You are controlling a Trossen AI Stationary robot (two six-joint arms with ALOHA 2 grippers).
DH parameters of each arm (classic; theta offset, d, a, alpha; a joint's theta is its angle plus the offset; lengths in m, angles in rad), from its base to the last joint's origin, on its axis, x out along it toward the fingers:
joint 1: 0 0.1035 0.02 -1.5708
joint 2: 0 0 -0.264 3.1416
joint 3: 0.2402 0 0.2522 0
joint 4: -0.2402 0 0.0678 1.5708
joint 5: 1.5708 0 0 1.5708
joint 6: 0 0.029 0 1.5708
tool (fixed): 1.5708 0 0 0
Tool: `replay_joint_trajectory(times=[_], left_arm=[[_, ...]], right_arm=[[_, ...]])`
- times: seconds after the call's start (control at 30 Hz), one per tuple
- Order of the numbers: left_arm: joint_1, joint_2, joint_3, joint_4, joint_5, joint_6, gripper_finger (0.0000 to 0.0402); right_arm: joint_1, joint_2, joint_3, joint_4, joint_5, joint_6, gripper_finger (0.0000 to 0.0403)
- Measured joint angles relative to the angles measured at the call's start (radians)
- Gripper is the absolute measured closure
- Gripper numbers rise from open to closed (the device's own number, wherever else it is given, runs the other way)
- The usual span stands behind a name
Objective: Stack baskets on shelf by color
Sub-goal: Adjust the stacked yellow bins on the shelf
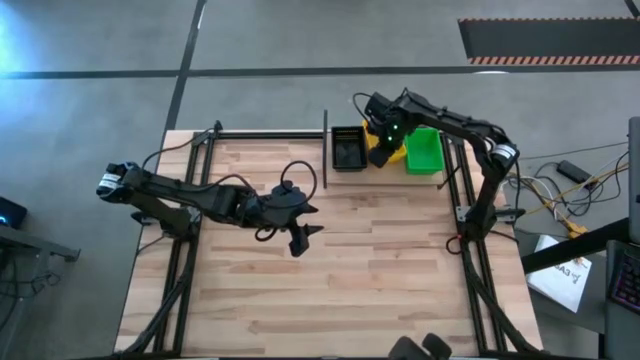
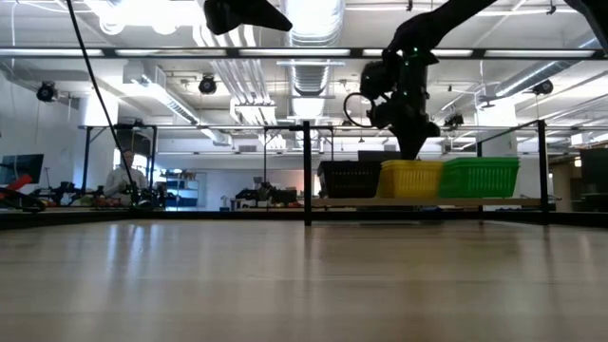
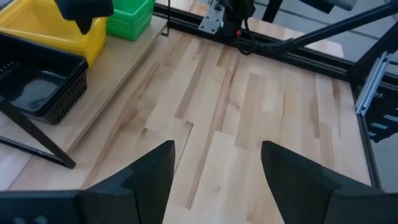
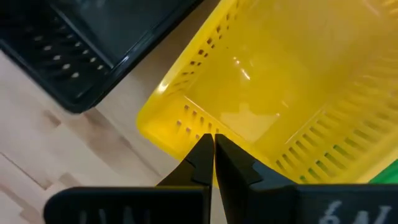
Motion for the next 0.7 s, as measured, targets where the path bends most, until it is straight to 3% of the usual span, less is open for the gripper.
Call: replay_joint_trajectory(times=[0.7], left_arm=[[-0.014, 0.0, -0.002, 0.004, 0.016, -0.001, 0.0178]], right_arm=[[0.066, -0.01, 0.02, -0.039, -0.011, 0.168, 0.0394]])
